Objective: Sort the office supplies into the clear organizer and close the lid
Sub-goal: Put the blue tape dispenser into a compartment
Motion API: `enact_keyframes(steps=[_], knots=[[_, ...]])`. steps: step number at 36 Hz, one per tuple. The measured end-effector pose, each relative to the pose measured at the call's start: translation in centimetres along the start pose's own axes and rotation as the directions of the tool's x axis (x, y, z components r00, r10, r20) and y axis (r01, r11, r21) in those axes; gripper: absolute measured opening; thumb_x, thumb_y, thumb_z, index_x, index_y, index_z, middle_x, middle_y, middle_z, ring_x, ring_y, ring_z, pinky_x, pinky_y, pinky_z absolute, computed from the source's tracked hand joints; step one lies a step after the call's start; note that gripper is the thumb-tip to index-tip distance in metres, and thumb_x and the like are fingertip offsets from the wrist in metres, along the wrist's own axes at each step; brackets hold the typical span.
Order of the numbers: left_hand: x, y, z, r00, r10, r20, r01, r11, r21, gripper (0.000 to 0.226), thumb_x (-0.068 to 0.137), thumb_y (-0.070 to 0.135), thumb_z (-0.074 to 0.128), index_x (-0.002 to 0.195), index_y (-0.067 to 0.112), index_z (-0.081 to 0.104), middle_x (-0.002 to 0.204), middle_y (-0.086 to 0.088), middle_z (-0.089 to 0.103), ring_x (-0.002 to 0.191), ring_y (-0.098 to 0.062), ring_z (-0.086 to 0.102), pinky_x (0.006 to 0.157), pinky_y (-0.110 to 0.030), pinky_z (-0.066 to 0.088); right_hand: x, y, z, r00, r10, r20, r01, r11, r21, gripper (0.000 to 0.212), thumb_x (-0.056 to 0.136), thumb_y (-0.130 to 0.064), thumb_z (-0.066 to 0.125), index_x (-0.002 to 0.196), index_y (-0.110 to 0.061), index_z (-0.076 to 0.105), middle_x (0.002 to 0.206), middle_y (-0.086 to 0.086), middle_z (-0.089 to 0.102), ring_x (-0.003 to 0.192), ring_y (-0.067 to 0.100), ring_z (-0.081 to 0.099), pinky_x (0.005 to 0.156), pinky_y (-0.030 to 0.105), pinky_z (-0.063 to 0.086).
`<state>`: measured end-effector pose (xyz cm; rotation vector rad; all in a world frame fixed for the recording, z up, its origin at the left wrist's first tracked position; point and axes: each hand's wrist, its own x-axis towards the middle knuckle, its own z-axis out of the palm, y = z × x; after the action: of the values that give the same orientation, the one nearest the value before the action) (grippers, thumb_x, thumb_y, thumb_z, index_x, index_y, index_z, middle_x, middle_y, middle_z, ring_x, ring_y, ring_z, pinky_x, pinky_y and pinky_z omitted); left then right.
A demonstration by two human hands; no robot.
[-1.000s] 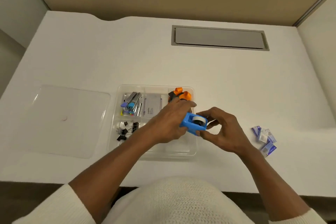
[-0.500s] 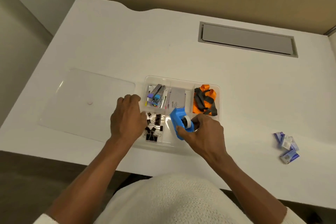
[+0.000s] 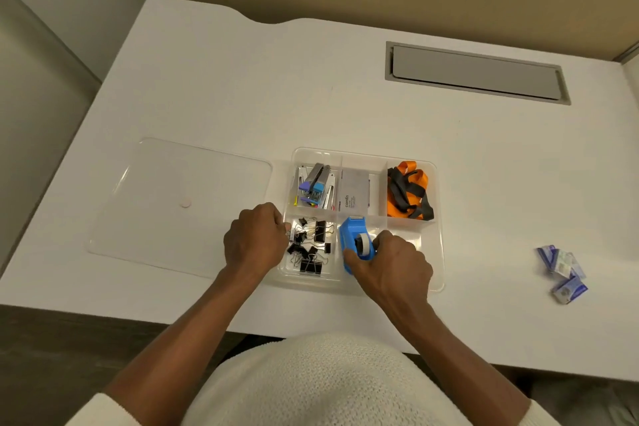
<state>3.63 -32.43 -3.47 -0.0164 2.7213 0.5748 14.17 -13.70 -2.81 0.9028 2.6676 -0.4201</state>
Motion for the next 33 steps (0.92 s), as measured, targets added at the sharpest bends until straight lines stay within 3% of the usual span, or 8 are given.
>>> enact_keyframes(steps=[3,12,19,25,30,33], knots=[[0.1,0.1,0.0,1.0,0.014,0.002,-0.014,0.999,0.032,0.016,0.094,0.039,0.071,0.09,0.024,0.066,0.087,-0.002,0.072,0.08,-0.028,0.068,0.068,-0.036,0.057,-0.3,-0.4,0.7,1.0,0.001,-0.005,-0.001,0.998,-0.057,0.06,0.087,-0.079,0.055,0.103,-0.021,0.061,0.083,-0.007,0.059,0.071,0.013,0.056,0.062,0.027,0.039],[0.1,0.1,0.3,0.999,0.053,-0.001,-0.052,0.989,0.138,0.017,0.097,0.036,0.067,0.093,0.02,0.064,0.09,-0.003,0.07,0.079,-0.027,0.067,0.065,-0.036,0.055,-1.2,-1.0,1.0,0.996,-0.057,0.068,0.071,0.974,-0.214,0.059,0.095,-0.072,0.048,0.119,-0.019,0.062,0.094,-0.004,0.048,0.077,0.013,0.049,0.068,0.028,0.038],[0.0,0.2,0.6,0.998,0.061,0.001,-0.06,0.984,0.168,0.016,0.098,0.033,0.066,0.097,0.017,0.064,0.094,-0.005,0.071,0.082,-0.03,0.068,0.063,-0.034,0.05,-0.9,-0.8,0.4,0.992,-0.107,0.069,0.121,0.96,-0.254,0.063,0.095,-0.074,0.046,0.113,-0.017,0.068,0.106,0.001,0.066,0.079,0.014,0.047,0.07,0.029,0.038],[-0.2,0.4,0.6,0.998,0.058,0.001,-0.057,0.977,0.204,0.015,0.098,0.029,0.066,0.097,0.015,0.063,0.094,-0.005,0.071,0.081,-0.029,0.067,0.061,-0.033,0.047,-0.7,-0.6,0.4,0.988,-0.141,0.065,0.153,0.959,-0.237,0.061,0.096,-0.073,0.048,0.108,-0.017,0.069,0.105,0.002,0.067,0.079,0.014,0.048,0.071,0.029,0.038],[-0.5,0.8,0.6,0.998,0.058,0.004,-0.057,0.97,0.237,0.017,0.099,0.031,0.062,0.101,0.014,0.063,0.098,-0.007,0.07,0.085,-0.032,0.068,0.065,-0.035,0.051,-0.5,-0.2,0.4,0.983,-0.179,0.045,0.185,0.958,-0.217,0.055,0.093,-0.072,0.052,0.09,-0.019,0.061,0.087,-0.001,0.055,0.073,0.016,0.051,0.067,0.029,0.038],[-0.6,1.2,0.3,0.998,0.068,0.01,-0.068,0.955,0.289,0.022,0.1,0.034,0.062,0.105,0.012,0.062,0.103,-0.008,0.07,0.089,-0.031,0.068,0.065,-0.034,0.047,-0.5,0.5,-0.1,0.976,-0.219,0.001,0.216,0.964,-0.153,0.056,0.092,-0.073,0.053,0.091,-0.018,0.064,0.088,-0.002,0.061,0.071,0.015,0.053,0.066,0.028,0.039]])
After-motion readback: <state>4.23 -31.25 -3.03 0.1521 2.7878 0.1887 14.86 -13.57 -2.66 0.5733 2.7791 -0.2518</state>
